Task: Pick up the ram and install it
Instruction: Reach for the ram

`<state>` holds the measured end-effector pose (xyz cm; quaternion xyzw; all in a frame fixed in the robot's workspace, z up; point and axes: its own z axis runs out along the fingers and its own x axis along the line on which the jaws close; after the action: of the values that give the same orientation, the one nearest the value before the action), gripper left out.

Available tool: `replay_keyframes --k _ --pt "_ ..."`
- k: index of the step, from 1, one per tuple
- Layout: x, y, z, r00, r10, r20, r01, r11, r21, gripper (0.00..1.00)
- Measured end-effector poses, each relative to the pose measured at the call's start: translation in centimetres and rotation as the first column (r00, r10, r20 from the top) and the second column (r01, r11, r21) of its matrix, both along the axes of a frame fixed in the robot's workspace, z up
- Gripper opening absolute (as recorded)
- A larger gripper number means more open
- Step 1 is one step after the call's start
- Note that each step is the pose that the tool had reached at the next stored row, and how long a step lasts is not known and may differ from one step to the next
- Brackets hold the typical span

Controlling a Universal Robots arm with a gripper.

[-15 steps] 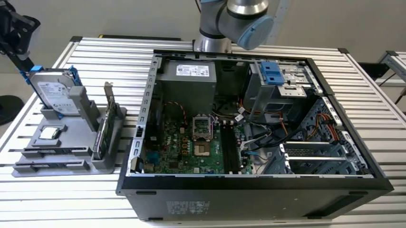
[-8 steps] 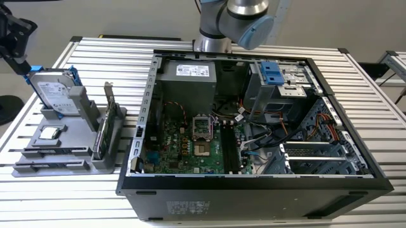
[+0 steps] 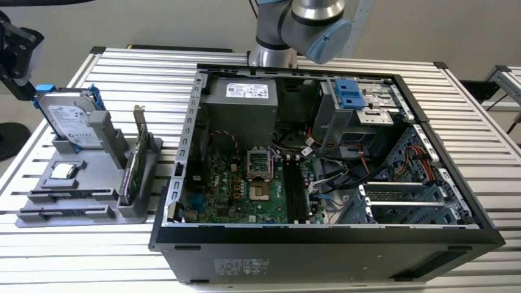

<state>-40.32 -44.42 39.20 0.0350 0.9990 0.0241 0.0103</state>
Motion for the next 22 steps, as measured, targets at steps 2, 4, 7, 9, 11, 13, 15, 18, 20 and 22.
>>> replay_keyframes --k 2,4,7,9,11,13,15,18,20,22 --pt "-0.01 -0.23 -0.01 1.0000 0.000 0.0001 0.000 1.0000 0.0001 0.00" --pt "-0.02 -0.49 -0.01 1.0000 0.000 0.0000 0.000 1.0000 0.0000 0.00" --pt "-0.05 -0.93 -0.03 1.0000 0.000 0.0001 0.000 1.0000 0.0000 0.00" --pt "-0.08 -1.18 -0.04 1.0000 0.000 0.0000 0.000 1.0000 0.0000 0.00" --pt "-0.10 -1.46 -0.05 1.0000 0.000 -0.0001 0.000 1.0000 0.0000 0.00" --pt "-0.13 -1.67 -0.06 1.0000 0.000 0.0000 0.000 1.0000 0.0000 0.00" --pt "-0.16 -1.87 -0.07 1.0000 0.000 0.0000 0.000 1.0000 0.0000 0.00" --pt "-0.18 -2.19 -0.09 1.0000 0.000 0.0000 0.000 1.0000 0.0000 0.00" --pt "-0.20 -2.42 -0.11 1.0000 0.000 0.0001 0.000 1.0000 0.0000 0.00" --pt "-0.22 -2.63 -0.12 1.0000 0.000 0.0000 0.000 1.0000 0.0000 0.00"
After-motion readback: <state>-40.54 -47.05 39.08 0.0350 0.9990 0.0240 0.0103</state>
